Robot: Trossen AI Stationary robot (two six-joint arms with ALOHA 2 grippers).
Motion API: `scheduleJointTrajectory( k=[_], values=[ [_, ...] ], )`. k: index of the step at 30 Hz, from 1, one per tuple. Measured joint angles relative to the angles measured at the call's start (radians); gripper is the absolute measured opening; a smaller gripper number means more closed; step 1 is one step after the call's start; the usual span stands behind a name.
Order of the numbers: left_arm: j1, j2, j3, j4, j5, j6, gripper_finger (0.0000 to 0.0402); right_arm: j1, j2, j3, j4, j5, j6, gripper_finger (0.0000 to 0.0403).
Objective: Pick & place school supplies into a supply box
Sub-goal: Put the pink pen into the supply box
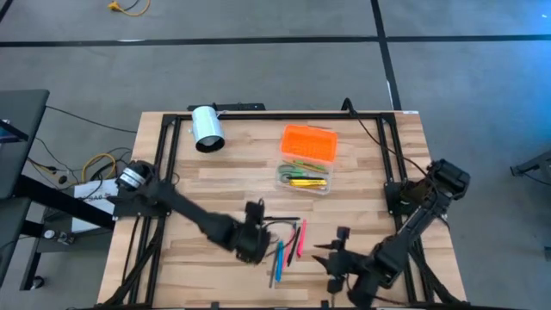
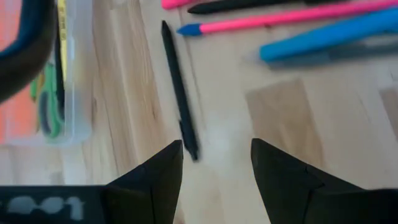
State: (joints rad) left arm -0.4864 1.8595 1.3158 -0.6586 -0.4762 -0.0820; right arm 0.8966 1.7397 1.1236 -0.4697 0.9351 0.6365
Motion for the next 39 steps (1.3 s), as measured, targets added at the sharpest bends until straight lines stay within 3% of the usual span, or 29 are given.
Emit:
scheduleJointTrajectory(
  k=[10,14,20,28,39],
  values=[
    [-0.235,0.000,-0.159,0.009,-0.296,-0.351,0.0180,-0.228,0.000,0.000,-0.009,-0.192,0.202,0.0134],
    [-0.310,0.000,-0.203,0.013,-0.355,-0.465,0.0180,-0.285,0.010,0.000,-0.003,-0.286,0.232,0.0134],
    [-0.386,0.001,-0.209,-0.024,-0.406,-0.569,0.0180,-0.317,0.140,0.007,0.077,-0.448,0.180,0.0134],
    [-0.418,-0.002,-0.199,-0.022,-0.472,-0.599,0.0180,-0.315,0.196,0.019,0.047,-0.465,0.208,0.0134],
    [-0.414,-0.003,-0.199,-0.016,-0.479,-0.604,0.0180,-0.283,0.196,0.017,-0.024,-0.481,0.280,0.0134]
  ],
)
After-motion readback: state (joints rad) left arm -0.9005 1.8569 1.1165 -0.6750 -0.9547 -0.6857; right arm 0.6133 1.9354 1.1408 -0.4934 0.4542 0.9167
